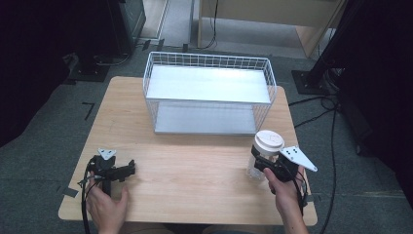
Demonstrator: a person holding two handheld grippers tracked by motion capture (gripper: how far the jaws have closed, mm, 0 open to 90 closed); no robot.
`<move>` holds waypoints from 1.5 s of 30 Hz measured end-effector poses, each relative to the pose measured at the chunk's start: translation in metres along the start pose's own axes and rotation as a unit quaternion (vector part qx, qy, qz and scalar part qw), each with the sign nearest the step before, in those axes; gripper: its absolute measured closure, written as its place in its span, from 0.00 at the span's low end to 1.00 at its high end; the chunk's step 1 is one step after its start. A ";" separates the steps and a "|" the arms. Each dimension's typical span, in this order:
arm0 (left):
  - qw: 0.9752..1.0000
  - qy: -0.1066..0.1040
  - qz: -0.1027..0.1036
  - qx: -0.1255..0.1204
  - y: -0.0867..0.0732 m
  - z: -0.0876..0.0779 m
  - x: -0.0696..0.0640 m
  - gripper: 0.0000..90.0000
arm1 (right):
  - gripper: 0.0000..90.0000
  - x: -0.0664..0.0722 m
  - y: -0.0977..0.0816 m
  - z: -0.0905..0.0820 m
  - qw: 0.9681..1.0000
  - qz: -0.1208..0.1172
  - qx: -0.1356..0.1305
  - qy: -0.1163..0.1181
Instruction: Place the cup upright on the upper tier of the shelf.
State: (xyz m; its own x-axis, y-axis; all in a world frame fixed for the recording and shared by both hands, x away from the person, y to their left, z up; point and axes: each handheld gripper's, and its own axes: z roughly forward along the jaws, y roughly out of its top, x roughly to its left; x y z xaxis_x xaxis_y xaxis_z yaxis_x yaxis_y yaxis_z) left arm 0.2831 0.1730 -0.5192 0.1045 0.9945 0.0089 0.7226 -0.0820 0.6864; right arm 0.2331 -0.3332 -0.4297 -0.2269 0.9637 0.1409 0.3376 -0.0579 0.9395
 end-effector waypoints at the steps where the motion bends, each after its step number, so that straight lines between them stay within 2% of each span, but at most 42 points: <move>1: 1.000 0.000 0.000 0.000 0.000 0.000 0.000 0.00 | 0.17 0.002 0.002 0.001 1.000 -0.002 0.000 0.002; 13: 1.000 0.000 0.001 0.001 0.000 0.000 0.000 0.00 | 0.17 0.023 0.025 0.010 0.999 -0.019 -0.017 0.022; 18: 1.000 0.000 0.001 0.001 0.000 0.000 0.000 0.00 | 0.18 0.037 0.041 0.016 0.999 -0.027 -0.026 0.035; 20: 1.000 0.000 0.001 0.001 0.000 0.000 0.000 0.00 | 0.18 0.042 0.046 0.018 0.998 -0.036 -0.029 0.037; 25: 1.000 0.000 0.001 0.000 0.000 0.000 0.000 0.00 | 0.18 0.051 0.055 0.023 0.998 -0.041 -0.031 0.043; 33: 1.000 0.000 0.001 0.001 0.000 0.000 0.000 0.00 | 0.18 0.066 0.080 0.032 0.997 -0.043 -0.049 0.051; 37: 1.000 0.000 0.001 0.001 0.000 0.000 0.000 0.00 | 0.18 0.074 0.099 0.038 0.996 -0.044 -0.062 0.053; 45: 1.000 0.000 0.001 0.001 0.000 0.000 0.000 0.00 | 0.18 0.086 0.124 0.047 0.995 -0.050 -0.072 0.055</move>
State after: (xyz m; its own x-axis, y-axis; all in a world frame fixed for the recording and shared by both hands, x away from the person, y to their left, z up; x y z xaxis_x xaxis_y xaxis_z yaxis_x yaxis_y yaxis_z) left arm 0.2831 0.1731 -0.5190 0.1055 0.9944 0.0100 0.7233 -0.0836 0.6855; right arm 0.2981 -0.2451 -0.3153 -0.3540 0.9326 0.0697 0.1754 -0.0070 0.9845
